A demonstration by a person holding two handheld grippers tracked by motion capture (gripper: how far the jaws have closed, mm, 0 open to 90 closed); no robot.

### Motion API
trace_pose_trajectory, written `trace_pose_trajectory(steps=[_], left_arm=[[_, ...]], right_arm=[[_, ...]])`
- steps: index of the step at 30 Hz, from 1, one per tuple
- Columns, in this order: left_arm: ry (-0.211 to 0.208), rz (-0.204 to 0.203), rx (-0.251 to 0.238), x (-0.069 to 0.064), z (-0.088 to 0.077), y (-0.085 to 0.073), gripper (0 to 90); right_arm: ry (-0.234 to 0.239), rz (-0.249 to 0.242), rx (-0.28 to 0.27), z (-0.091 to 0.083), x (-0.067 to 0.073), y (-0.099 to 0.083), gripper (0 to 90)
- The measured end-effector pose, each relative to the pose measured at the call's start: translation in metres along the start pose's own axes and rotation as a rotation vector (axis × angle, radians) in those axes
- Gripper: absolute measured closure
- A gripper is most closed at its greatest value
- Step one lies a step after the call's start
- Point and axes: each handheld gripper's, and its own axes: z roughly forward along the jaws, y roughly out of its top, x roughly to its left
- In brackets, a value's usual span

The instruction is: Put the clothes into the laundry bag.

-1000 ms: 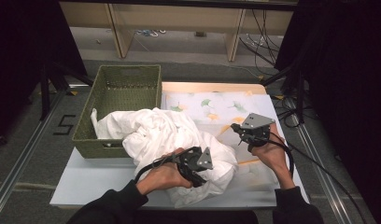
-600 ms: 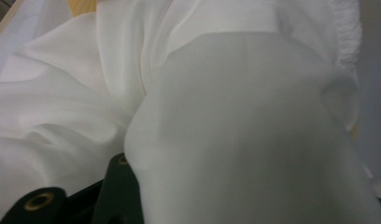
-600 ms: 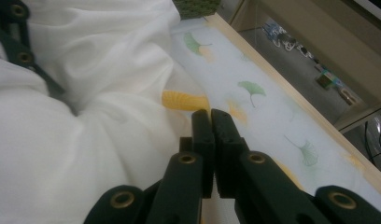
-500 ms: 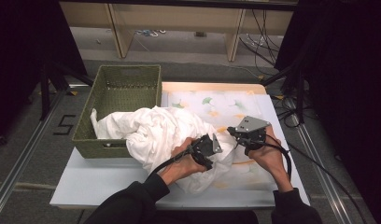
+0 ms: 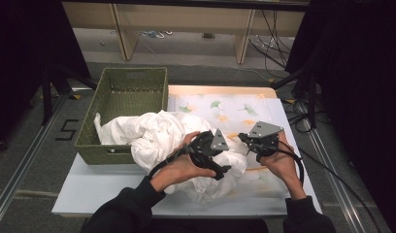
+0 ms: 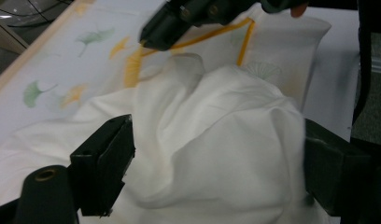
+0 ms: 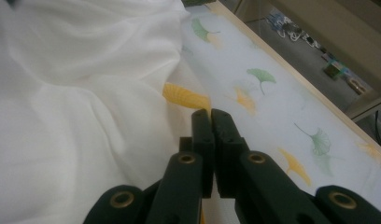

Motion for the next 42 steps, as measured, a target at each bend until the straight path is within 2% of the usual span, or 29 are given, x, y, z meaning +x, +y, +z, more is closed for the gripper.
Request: trace_pose_trajectory(steps=[3,4,5,7,8,9,10,11,13,14,16,19,20,23,25,27,28,31,34,37,39,41,42], left_arm=[[0.045,-0.062,-0.050,0.024,-0.026,-0.006,18.3],[0.070,-0.063,-0.051,0.035,-0.035,-0.009,18.3],[0.118,-0.095,-0.044,0.048,-0.045,-0.015,18.3],[0.209,-0.116,-0.031,0.066,-0.056,-0.026,17.7],[0.262,-0.150,-0.012,0.079,-0.063,-0.035,16.6],[0.284,-0.157,0.003,0.086,-0.066,-0.041,16.3],[0.318,-0.188,0.027,0.097,-0.067,-0.051,16.4],[0.336,-0.218,0.030,0.105,-0.066,-0.059,16.0],[0.323,-0.268,0.063,0.117,-0.059,-0.075,15.7],[0.283,-0.306,0.063,0.127,-0.052,-0.086,15.2],[0.244,-0.348,0.057,0.134,-0.045,-0.097,12.7],[0.223,-0.420,0.063,0.137,-0.034,-0.105,8.1],[0.202,-0.432,0.061,0.137,-0.033,-0.106,12.7],[0.191,-0.421,0.057,0.136,-0.038,-0.106,32.1],[0.180,-0.415,0.033,0.138,-0.043,-0.108,43.3],[0.166,-0.454,0.002,0.139,-0.046,-0.111,49.7],[0.168,-0.458,-0.008,0.138,-0.047,-0.111,51.9],[0.181,-0.439,-0.020,0.135,-0.052,-0.108,62.8],[0.190,-0.385,0.002,0.134,-0.053,-0.105,68.0],[0.183,-0.443,-0.054,0.134,-0.054,-0.107,74.6],[0.174,-0.426,-0.064,0.130,-0.056,-0.105,76.4],[0.162,-0.424,-0.095,0.123,-0.057,-0.099,77.0],[0.152,-0.406,-0.112,0.118,-0.059,-0.094,77.1]], right_arm=[[0.001,-0.001,-0.002,-0.001,0.000,0.000,89.7],[0.002,-0.001,-0.002,0.000,0.000,0.000,89.7],[0.003,-0.002,-0.003,0.000,0.000,0.000,89.7],[0.004,-0.004,-0.003,0.001,-0.001,0.000,89.7],[0.003,-0.004,-0.002,0.001,0.000,-0.001,89.7],[0.002,-0.009,0.001,0.001,0.000,-0.001,89.7],[0.001,0.003,0.004,0.000,0.000,-0.001,89.7],[0.001,0.009,0.005,0.000,0.001,0.000,89.7],[-0.002,0.002,0.005,0.001,0.001,-0.001,89.7],[-0.001,0.012,0.008,0.001,0.001,0.000,89.7],[0.000,0.003,0.008,0.001,0.001,-0.001,89.7],[0.005,-0.011,0.008,0.003,0.001,-0.001,89.7],[0.005,-0.014,0.007,0.003,0.001,-0.001,89.7],[0.004,-0.013,0.008,0.003,0.001,-0.001,89.7],[0.004,-0.016,0.006,0.003,0.001,-0.002,89.7],[0.004,-0.016,0.005,0.003,0.001,-0.001,89.7],[0.007,-0.007,0.006,0.002,0.001,-0.002,89.7],[0.001,-0.003,0.008,0.002,0.001,-0.002,89.7],[0.002,0.001,0.008,0.002,0.001,-0.001,89.7],[0.005,-0.006,0.008,0.002,0.001,-0.001,89.7],[0.004,-0.014,0.005,0.003,0.000,-0.001,89.7],[-0.001,0.004,0.003,0.002,0.000,-0.001,89.7],[-0.002,0.004,0.002,0.002,0.000,-0.001,89.7]])
